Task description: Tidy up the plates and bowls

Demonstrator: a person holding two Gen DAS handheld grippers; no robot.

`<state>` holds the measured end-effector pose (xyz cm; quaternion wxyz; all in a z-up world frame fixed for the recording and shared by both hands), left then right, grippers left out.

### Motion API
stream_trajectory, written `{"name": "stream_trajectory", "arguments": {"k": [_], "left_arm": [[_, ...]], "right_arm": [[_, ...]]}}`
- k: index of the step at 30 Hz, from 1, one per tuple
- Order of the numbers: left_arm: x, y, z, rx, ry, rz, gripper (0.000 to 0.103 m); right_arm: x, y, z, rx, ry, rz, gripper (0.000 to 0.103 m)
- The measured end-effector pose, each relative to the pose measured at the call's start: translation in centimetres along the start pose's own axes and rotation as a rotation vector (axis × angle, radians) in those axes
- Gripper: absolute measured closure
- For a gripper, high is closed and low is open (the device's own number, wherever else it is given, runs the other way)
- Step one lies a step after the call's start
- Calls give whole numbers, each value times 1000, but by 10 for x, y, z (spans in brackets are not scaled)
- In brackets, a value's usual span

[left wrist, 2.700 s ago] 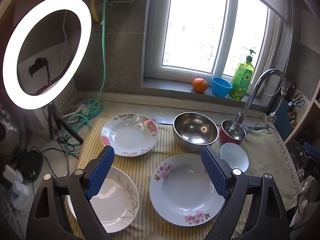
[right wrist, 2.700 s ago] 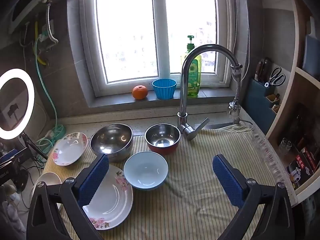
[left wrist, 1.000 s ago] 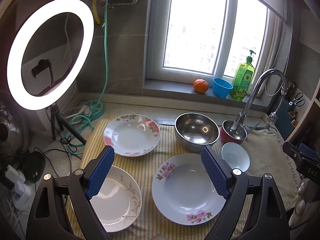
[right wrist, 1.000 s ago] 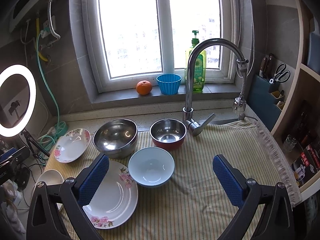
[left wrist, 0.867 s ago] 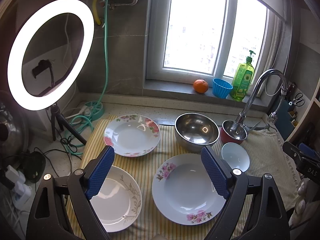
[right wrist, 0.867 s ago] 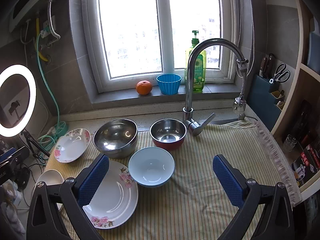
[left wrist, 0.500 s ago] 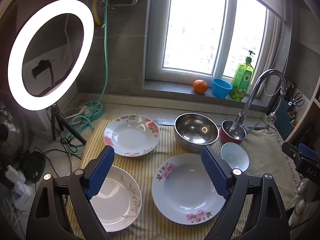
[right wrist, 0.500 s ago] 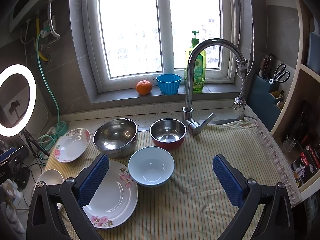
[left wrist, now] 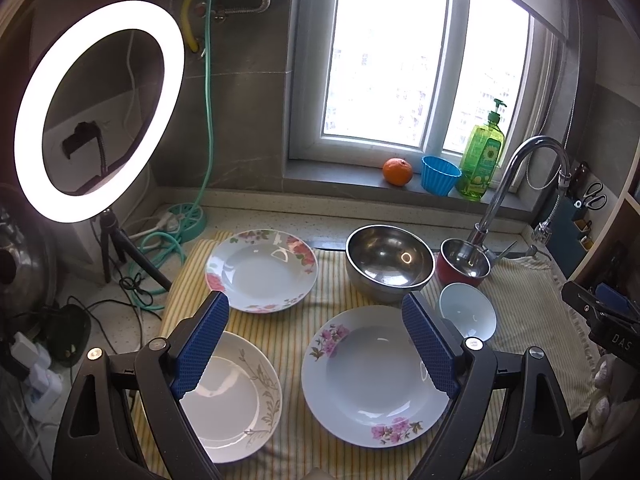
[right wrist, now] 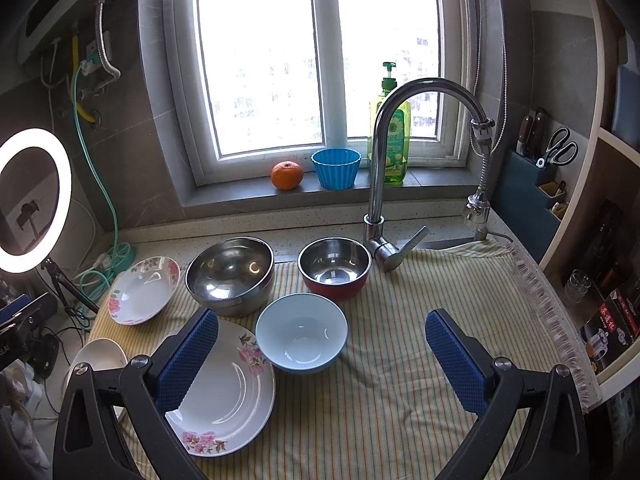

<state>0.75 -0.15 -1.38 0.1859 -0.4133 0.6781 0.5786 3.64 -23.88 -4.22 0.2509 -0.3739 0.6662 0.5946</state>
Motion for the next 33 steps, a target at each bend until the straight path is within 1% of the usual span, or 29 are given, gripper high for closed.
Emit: {"name": "stream_trajectory", "arguments": {"k": [14,33], "left_arm": [[1,-1,-3,9,-5,4,14],[3,-15,6,-3,5,40,14]], "right_arm": [[2,0,-2,8,-4,4,1],[4,-14,7,6,18,29,1]]}}
Point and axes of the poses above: each gripper's, at about its wrist camera, not at the fingertips, and y roughly against the way its jaws point, z to its left, x to its underside, the point moved 2 cm from there along -y, roughly the way its jaws point, and after that the axes turned 13 degrees about y, right-handed, at the moved point
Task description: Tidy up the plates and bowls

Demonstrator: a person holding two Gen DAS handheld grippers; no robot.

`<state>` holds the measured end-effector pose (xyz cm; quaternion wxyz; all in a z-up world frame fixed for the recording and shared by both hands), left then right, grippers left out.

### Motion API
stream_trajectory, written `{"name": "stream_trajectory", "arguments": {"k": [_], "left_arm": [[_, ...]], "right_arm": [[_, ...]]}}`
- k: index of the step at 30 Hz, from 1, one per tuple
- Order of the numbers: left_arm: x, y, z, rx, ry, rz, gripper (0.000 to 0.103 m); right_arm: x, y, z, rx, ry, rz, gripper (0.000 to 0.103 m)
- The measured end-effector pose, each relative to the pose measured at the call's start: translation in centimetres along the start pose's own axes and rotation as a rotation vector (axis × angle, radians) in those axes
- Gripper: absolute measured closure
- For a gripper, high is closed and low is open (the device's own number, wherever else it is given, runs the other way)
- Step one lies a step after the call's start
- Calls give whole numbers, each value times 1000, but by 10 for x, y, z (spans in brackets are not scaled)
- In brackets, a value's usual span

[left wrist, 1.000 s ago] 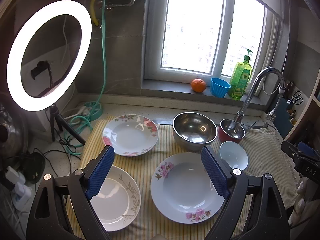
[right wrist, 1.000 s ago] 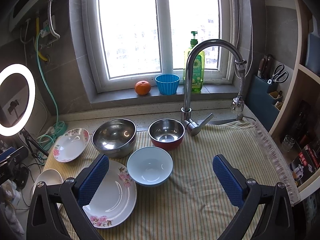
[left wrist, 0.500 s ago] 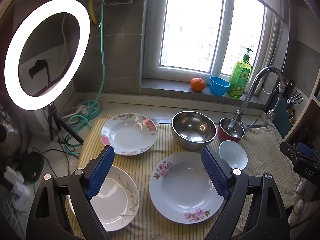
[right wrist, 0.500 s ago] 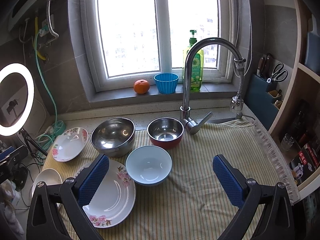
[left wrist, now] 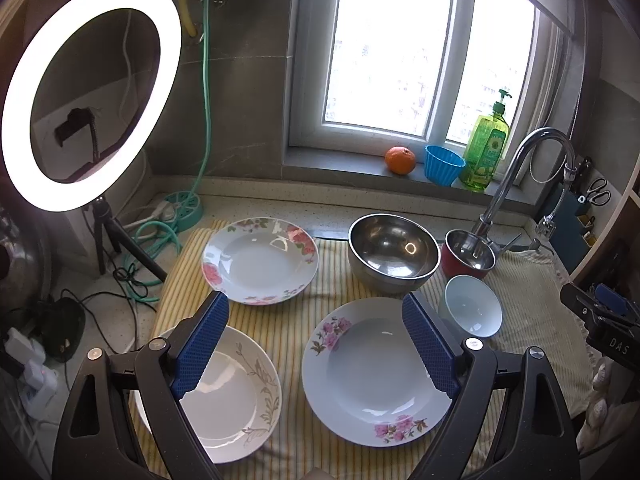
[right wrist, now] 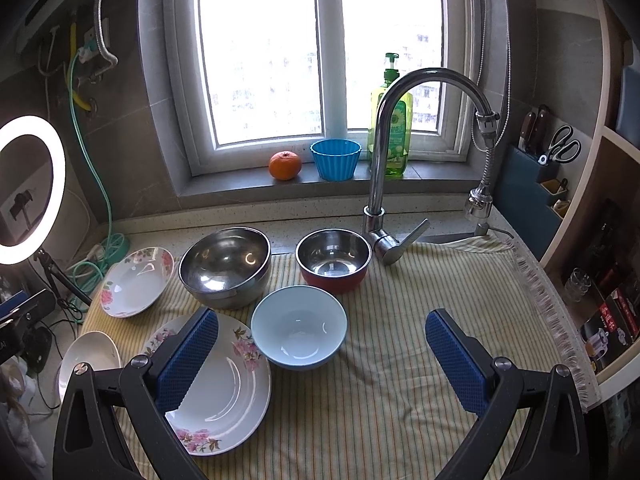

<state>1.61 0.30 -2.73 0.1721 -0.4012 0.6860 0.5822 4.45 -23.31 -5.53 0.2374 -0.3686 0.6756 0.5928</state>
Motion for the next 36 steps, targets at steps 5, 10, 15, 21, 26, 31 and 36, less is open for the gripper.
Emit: {"name": "stream_trajectory", "arguments": {"k": [5,10,15,21,26,31,36], "left_arm": [[2,-7,2,2,-1,24,14],[5,-16,7,-4,11,54,14],[7,-27,14,-5,21,88,14],[9,-44,22,12,41,145,16],[9,-62,29,15,41,194,27],[12,-80,35,30,46,257,35],[17,-96,39,68,70,333,49]], "right_arm": [[4,-5,1,-1,-6,-2,1],[11,-6,-1,-10,-30,-20,1],[16,-8,-4,-8,-54,-34,1],[22,-18,-3,-43,-50,22,1],[33,-28,-2,-85,-67,74,1],[45,-42,-4,-114,-106,120,20],[58,-57,-4,-172,-152,173,32]]}}
Point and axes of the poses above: each gripper's, at about its wrist camera, not at the fingertips, and y roughly against the way its jaws point, z to its left, x to its underside, the point moved 2 cm from there along -y, roughly the way its jaws point, and after that the axes turned 13 degrees about y, right-handed, at the moved point
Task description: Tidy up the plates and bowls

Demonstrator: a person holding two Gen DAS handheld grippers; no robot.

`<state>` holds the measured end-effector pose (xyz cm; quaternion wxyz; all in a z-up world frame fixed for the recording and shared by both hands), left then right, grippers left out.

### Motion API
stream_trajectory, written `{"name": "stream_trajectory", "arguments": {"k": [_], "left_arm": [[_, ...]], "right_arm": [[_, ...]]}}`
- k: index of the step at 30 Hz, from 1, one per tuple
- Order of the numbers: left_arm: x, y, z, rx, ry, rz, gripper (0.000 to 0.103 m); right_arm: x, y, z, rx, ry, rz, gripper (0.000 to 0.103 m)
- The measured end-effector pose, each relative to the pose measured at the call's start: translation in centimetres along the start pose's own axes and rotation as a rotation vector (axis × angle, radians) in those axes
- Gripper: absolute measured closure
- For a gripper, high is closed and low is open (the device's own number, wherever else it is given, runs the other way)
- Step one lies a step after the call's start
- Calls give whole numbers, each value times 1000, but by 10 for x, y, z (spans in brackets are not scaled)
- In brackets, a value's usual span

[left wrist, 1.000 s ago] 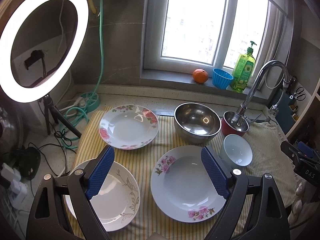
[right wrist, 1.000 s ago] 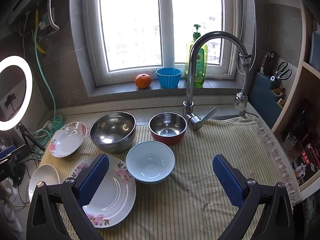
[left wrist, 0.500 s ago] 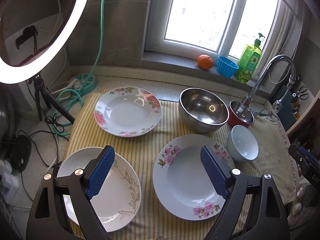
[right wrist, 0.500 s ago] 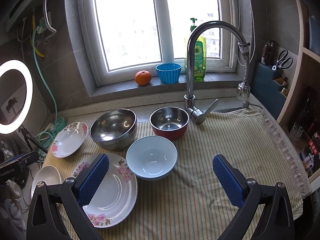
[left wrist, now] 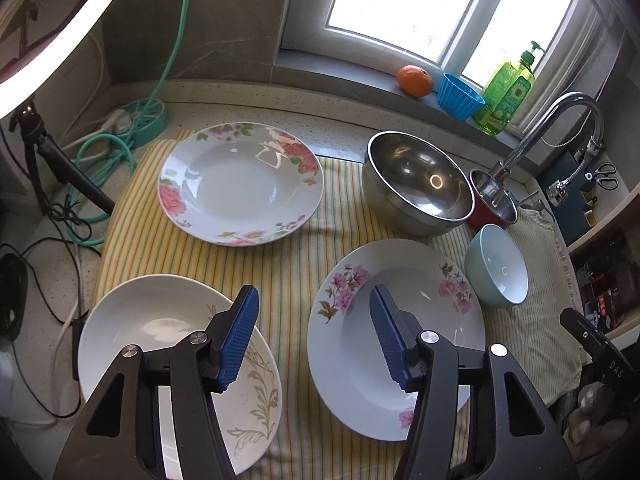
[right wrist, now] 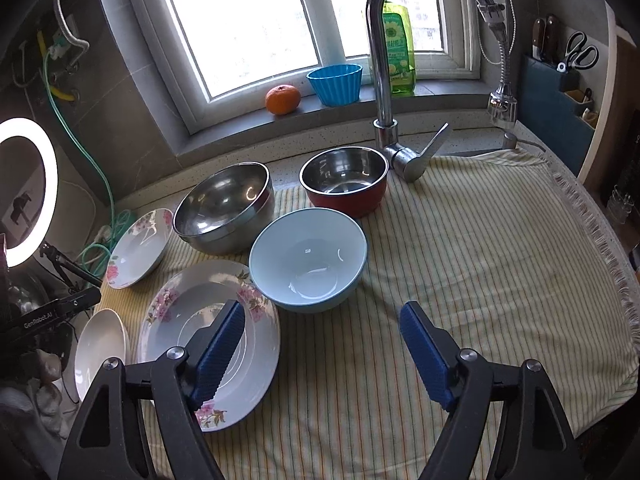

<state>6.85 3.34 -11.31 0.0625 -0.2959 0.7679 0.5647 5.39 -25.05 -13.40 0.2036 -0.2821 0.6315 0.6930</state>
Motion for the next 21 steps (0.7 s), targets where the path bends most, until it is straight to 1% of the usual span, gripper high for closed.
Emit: {"name": "stream_trajectory", "arguments": {"k": [1,2,4,6,8,12,15,17,21], "left_arm": [[0,-4,1,10,7,16,50],[0,-7,2,19,13,33,54],[1,-14,3,34,23,63,60],[2,-18,3,39,23,78,60],[2,-21,3,42,21,89,60],[3,-30,2,60,24,123,61],[4,-38,2,58,26,143,66],[5,-42,3,62,38,151,67],[5,-48,4,62,42,166,68]], "right_arm": [[1,-3,0,-14,-10,12,36],[3,-7,-1,-29,-19,21,39],[6,-14,-2,-60,-38,42,41],[9,-19,-2,-80,-54,59,42],[11,-24,-2,-95,-58,71,48],[15,-34,0,-125,-67,100,51],[16,-43,2,-150,-76,121,57],[18,-48,3,-164,-85,131,58],[18,-56,5,-177,-91,148,59]]}}
Point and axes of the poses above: each gripper's, at about its wrist camera, not at the fingertips, and y roughly against the way its jaws point, z to its left, x to its underside, the point moved 2 cm from there along -y, roughly the way its jaws point, and after that the axes turned 13 degrees about y, right-handed, at the moved point
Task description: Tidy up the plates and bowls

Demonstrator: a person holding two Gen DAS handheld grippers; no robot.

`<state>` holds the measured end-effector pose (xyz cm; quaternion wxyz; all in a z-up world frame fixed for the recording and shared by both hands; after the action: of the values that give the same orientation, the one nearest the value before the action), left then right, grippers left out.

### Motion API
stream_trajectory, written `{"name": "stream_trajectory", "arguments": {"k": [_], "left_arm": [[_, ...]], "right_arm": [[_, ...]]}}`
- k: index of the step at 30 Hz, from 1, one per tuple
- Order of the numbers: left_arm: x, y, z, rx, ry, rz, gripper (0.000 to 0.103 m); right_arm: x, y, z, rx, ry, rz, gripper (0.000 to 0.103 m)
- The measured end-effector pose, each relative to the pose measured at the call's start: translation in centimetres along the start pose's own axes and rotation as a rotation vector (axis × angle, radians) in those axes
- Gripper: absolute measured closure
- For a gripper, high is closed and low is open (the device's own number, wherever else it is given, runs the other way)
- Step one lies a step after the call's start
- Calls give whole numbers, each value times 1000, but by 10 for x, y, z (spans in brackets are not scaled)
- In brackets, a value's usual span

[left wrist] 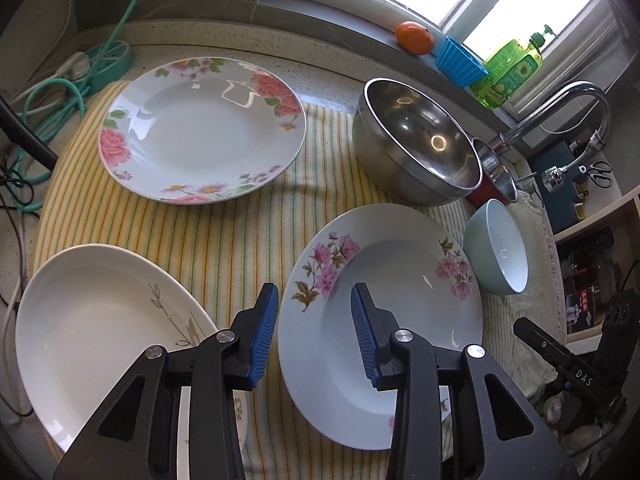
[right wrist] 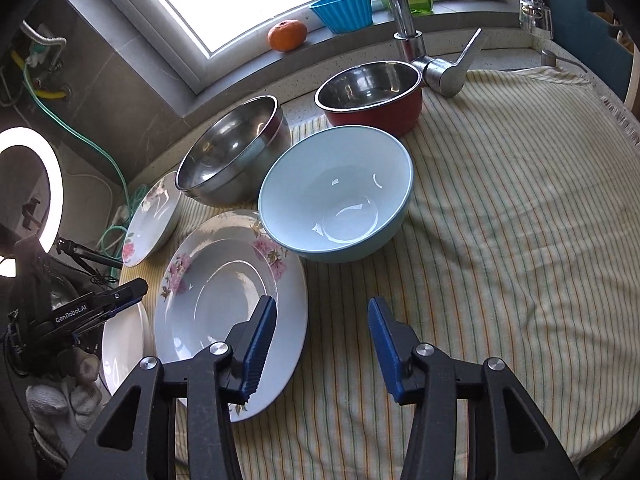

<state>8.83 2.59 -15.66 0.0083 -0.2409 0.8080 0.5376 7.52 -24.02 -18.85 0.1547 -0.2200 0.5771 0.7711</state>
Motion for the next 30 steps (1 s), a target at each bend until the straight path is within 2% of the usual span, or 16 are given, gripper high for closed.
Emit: {"name": "stream_trajectory", "arguments": {"k": [4,9,30], "left_arm": [[-2,-4,3,-6,2,5,68],[-6,-9,6,-10,7,16,74],[-10,-22,12,-8,11,60,84]], "right_arm": [[2,-11,-1,-27,-20,28,64],[4,-22,-1,-53,-44,53,68],[3,-48,4,-97,-66,97,83]]}}
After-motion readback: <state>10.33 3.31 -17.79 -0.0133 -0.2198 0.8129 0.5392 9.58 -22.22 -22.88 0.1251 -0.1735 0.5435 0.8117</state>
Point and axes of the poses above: each gripper's, at about its wrist camera, not at the fingertips, and y roughly against the way its jaws point, z to its left, x to its underside, the point moved 2 cm from there along -y, roughly the way its jaws point, and after that the axes turned 13 degrees about y, right-handed, at the moved point
